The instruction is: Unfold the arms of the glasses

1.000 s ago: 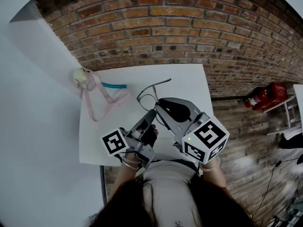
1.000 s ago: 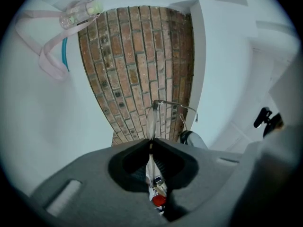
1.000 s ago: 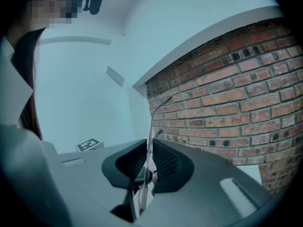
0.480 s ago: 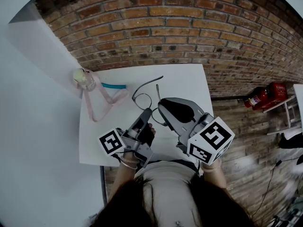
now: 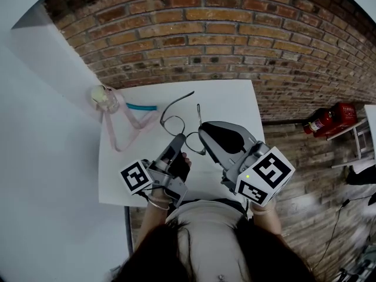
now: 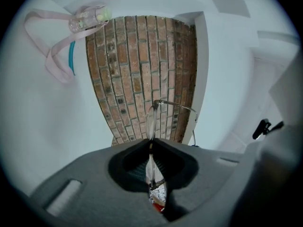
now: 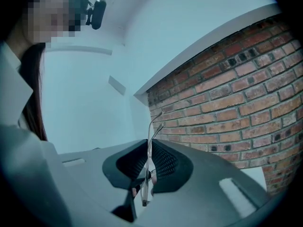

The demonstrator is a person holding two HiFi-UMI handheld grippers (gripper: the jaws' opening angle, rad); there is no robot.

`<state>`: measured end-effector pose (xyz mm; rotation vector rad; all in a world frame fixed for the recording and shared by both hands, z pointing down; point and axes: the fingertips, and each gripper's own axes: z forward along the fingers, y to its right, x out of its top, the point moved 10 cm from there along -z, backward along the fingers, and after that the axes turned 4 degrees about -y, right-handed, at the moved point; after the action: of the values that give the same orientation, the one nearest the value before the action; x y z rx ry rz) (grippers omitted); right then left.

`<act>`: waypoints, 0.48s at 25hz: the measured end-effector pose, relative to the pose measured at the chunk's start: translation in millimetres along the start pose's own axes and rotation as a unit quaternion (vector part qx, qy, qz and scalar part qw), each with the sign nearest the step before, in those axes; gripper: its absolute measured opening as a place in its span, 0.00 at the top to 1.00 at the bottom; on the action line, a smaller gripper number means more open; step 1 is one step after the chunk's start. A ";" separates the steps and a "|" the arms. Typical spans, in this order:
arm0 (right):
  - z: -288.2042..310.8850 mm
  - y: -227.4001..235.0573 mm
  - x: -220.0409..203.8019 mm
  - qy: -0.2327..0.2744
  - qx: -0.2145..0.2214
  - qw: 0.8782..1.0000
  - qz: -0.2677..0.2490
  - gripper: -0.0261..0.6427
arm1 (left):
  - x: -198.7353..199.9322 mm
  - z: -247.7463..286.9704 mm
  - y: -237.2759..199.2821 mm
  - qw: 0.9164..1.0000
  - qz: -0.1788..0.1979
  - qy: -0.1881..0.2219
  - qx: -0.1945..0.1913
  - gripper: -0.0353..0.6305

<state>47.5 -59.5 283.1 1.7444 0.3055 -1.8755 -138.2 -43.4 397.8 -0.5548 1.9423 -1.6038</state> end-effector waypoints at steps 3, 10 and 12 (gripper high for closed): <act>-0.6 -0.3 0.6 0.004 0.003 1.000 0.001 0.91 | 1.6 -1.5 0.4 1.000 -0.001 0.004 0.001 0.91; -5.0 1.3 2.2 0.013 0.006 1.000 0.003 0.91 | 4.4 -2.0 0.9 1.000 -0.004 0.009 0.000 0.91; -5.9 2.0 2.1 0.014 0.006 1.000 0.004 0.91 | 5.1 -1.8 0.3 1.000 -0.005 0.010 -0.001 0.91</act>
<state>53.5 -58.6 280.7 1.7792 0.2985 -1.8519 -143.2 -45.2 397.0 -0.5528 1.9589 -1.6194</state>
